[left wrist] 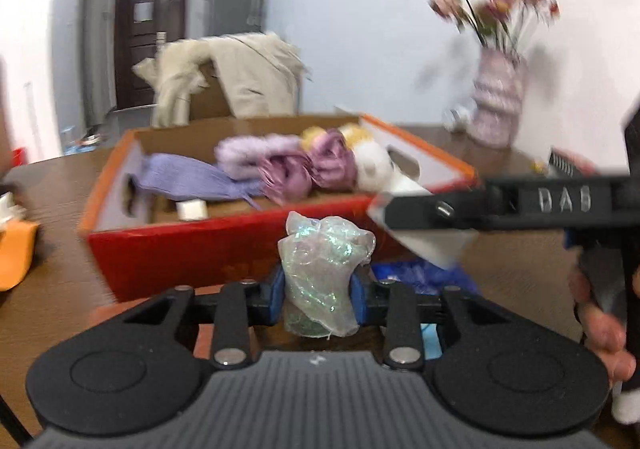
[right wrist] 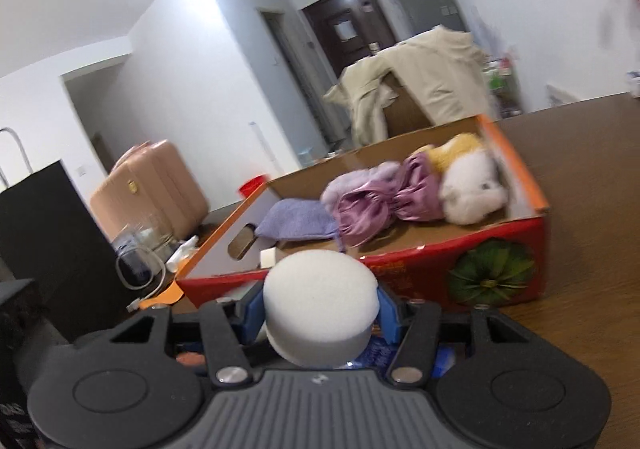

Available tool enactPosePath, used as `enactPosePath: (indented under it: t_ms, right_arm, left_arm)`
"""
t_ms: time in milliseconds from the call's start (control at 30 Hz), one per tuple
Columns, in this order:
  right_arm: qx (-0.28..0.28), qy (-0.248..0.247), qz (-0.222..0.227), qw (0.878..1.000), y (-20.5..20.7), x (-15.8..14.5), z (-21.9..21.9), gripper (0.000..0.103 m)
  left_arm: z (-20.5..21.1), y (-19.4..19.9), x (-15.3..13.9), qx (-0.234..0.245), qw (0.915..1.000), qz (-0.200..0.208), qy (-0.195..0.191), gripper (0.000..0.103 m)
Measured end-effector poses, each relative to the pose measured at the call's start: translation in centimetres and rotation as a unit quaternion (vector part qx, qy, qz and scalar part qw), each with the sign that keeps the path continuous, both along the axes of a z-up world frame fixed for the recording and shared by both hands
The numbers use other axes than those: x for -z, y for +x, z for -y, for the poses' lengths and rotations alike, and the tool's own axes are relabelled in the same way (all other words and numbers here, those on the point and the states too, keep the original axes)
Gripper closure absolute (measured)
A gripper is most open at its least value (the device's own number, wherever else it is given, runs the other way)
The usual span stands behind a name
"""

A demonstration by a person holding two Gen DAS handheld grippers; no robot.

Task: Organize soft objects
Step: 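Carry the foam puff into the red box and release it while the left releases the bag there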

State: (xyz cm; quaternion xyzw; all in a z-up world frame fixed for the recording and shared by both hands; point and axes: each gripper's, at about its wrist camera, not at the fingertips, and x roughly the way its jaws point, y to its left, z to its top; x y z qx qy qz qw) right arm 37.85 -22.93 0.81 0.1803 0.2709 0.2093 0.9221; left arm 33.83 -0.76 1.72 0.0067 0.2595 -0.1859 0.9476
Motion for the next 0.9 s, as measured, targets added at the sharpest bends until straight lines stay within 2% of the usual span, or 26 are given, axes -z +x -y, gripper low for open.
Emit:
enactPosePath:
  t_ms: [100,267,433,700,800,900]
  right_arm:
    - [0.009,-0.029,0.028,0.999,-4.4,-2.4,0.2,0.048]
    - [0.009,-0.057,0.066,0.996,-12.0,-4.9,0.3,0.047]
    - [-0.003,-0.080,0.075,0.994,-16.4,-5.4,-0.8,0.047]
    - [-0.020,-0.086,0.082,0.993,-18.4,-5.7,-1.8,0.047]
    - [-0.023,-0.088,0.084,0.992,-17.9,-5.9,-2.2,0.047]
    - [-0.026,-0.094,0.090,0.991,-15.9,-6.5,-2.6,0.047]
  left_arm:
    - [-2.1,-4.3,-2.1,-0.015,0.9991,0.012,-0.037,0.070]
    - [-5.1,-12.4,-4.0,-0.056,0.9952,0.039,-0.070,0.070]
    - [-6.2,-16.5,-4.7,-0.070,0.9932,0.053,-0.077,0.070]
    - [-6.8,-18.0,-5.3,-0.077,0.9910,0.068,-0.087,0.069]
    - [-7.2,-16.7,-5.3,-0.078,0.9907,0.064,-0.091,0.069]
    - [-7.7,-13.7,-5.8,-0.083,0.9905,0.060,-0.092,0.069]
